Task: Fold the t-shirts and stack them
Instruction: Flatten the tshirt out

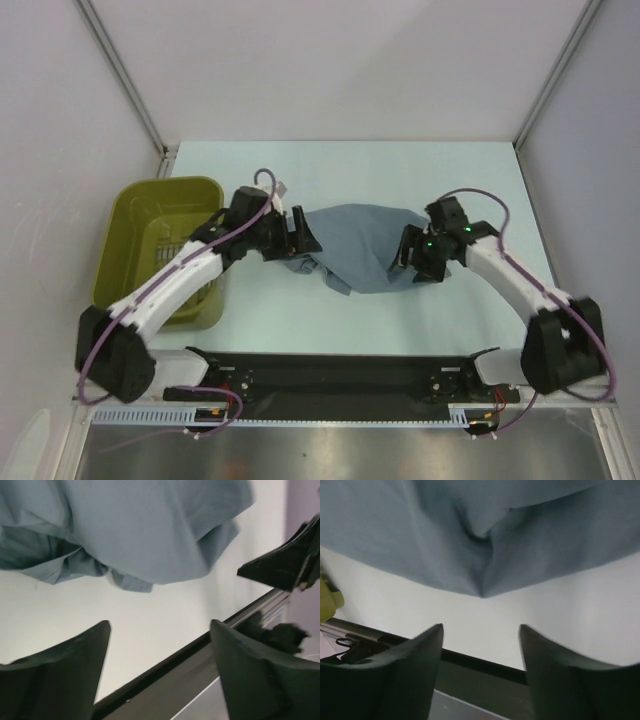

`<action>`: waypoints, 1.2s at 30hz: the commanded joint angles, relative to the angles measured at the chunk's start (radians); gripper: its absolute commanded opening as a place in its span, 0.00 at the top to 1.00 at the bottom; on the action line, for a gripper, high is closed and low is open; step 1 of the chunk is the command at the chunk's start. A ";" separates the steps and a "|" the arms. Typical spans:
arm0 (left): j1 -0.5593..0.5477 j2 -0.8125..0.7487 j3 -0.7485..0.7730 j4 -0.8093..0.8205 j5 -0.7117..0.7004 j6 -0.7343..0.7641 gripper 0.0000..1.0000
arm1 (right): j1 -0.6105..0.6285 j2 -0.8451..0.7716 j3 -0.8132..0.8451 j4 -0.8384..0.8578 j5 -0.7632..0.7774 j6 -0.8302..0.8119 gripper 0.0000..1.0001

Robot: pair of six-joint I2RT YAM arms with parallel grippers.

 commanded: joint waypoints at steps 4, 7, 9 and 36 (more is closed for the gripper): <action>0.008 0.228 -0.049 0.078 0.102 0.113 0.00 | 0.197 0.376 0.251 0.073 0.092 -0.131 0.13; 0.029 0.300 -0.012 0.091 0.111 0.191 0.06 | 0.209 0.479 0.304 0.061 0.141 -0.147 0.12; 0.032 0.390 0.027 0.080 0.119 0.216 0.28 | 0.208 0.530 0.321 0.052 0.164 -0.150 0.13; 0.054 0.359 0.121 0.013 -0.005 0.267 1.00 | 0.094 0.316 0.410 -0.074 0.245 -0.165 1.00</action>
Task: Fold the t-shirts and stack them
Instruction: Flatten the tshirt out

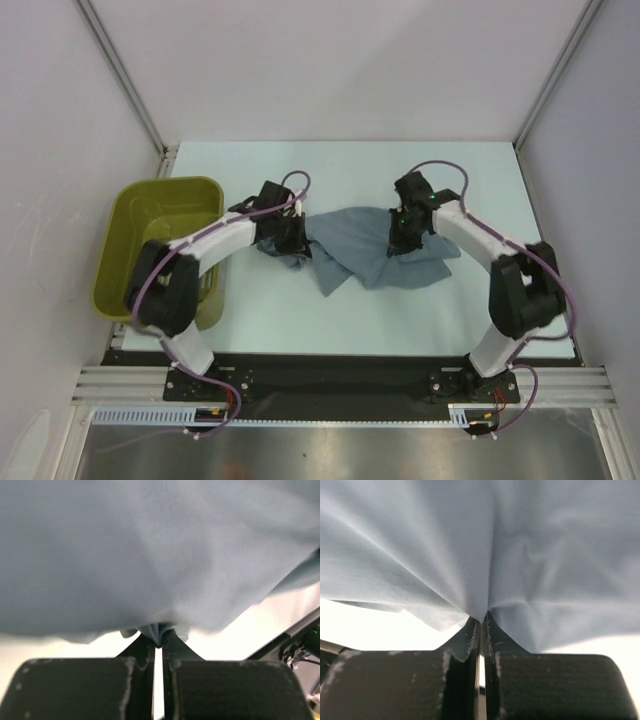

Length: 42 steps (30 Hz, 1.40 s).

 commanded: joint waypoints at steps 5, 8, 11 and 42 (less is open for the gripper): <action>0.010 -0.554 -0.082 -0.140 -0.185 0.070 1.00 | -0.060 -0.450 0.206 -0.283 0.302 -0.060 1.00; 0.010 -0.745 -0.109 -0.178 -0.201 0.057 1.00 | -0.088 -0.571 0.260 -0.357 0.330 -0.055 1.00; 0.012 -0.855 -0.112 -0.218 -0.198 0.021 1.00 | -0.105 -0.648 0.321 -0.394 0.340 -0.040 1.00; 0.053 -0.645 0.074 -0.259 -0.211 -0.046 1.00 | -0.243 -0.471 0.538 -0.600 0.224 -0.114 1.00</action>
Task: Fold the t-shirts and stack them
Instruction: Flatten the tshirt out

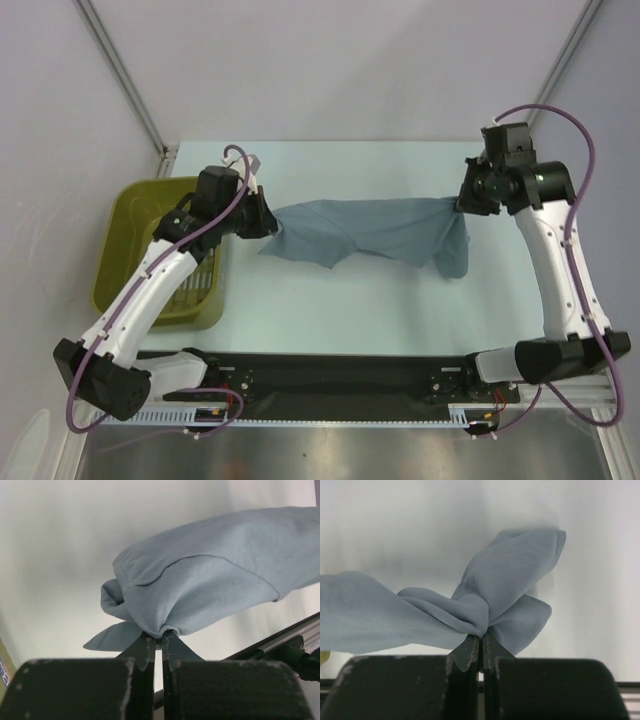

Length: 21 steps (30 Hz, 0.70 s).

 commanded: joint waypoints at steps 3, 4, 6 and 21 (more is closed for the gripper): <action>0.012 -0.097 -0.089 0.026 0.007 -0.069 1.00 | 0.014 -0.171 -0.012 -0.066 -0.007 0.030 1.00; 0.012 -0.094 -0.090 0.035 0.003 -0.070 1.00 | 0.014 -0.162 -0.013 -0.039 -0.018 0.030 0.99; 0.012 -0.050 -0.113 0.051 -0.008 -0.060 0.97 | 0.001 -0.093 -0.069 0.061 -0.119 0.030 0.93; 0.040 0.267 0.102 -0.003 -0.129 0.030 0.03 | -0.019 0.135 -0.257 0.182 -0.086 0.012 0.32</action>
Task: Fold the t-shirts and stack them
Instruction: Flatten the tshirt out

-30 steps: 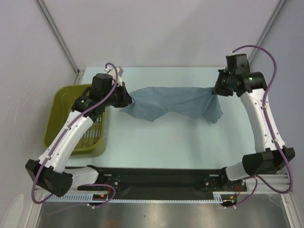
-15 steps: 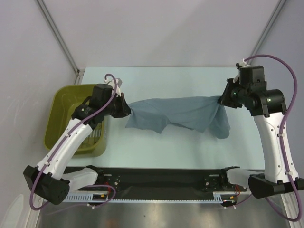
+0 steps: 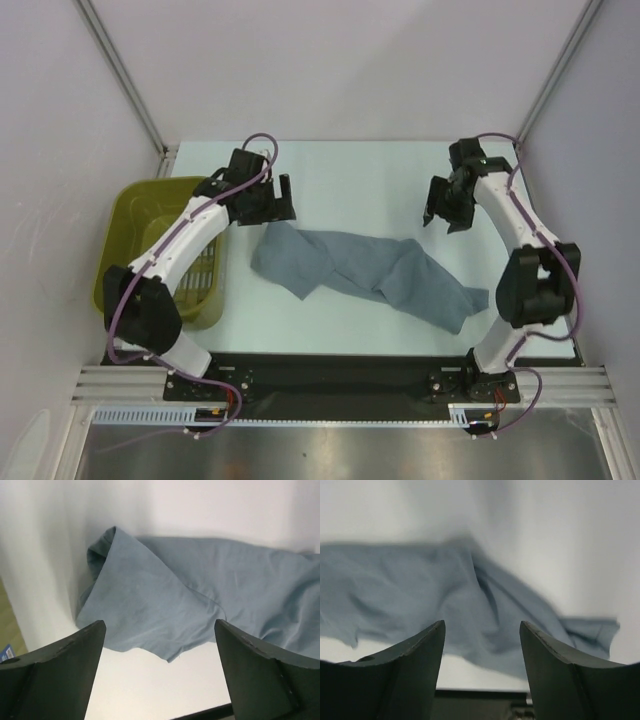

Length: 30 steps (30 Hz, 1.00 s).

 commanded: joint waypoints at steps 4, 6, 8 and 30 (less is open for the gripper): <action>-0.036 -0.209 -0.222 0.045 0.082 0.008 0.18 | 0.073 -0.398 -0.365 -0.050 -0.018 0.042 0.34; -0.059 -0.248 -0.297 0.087 0.105 -0.007 0.21 | 0.074 -0.504 -0.490 0.008 -0.061 0.067 0.37; -0.086 -0.233 -0.326 0.091 0.116 -0.033 0.16 | 0.058 -0.552 -0.621 0.070 -0.087 0.102 0.38; -0.056 -0.142 -0.216 0.043 0.093 -0.020 0.11 | -0.077 0.155 -0.174 0.252 0.025 0.102 0.45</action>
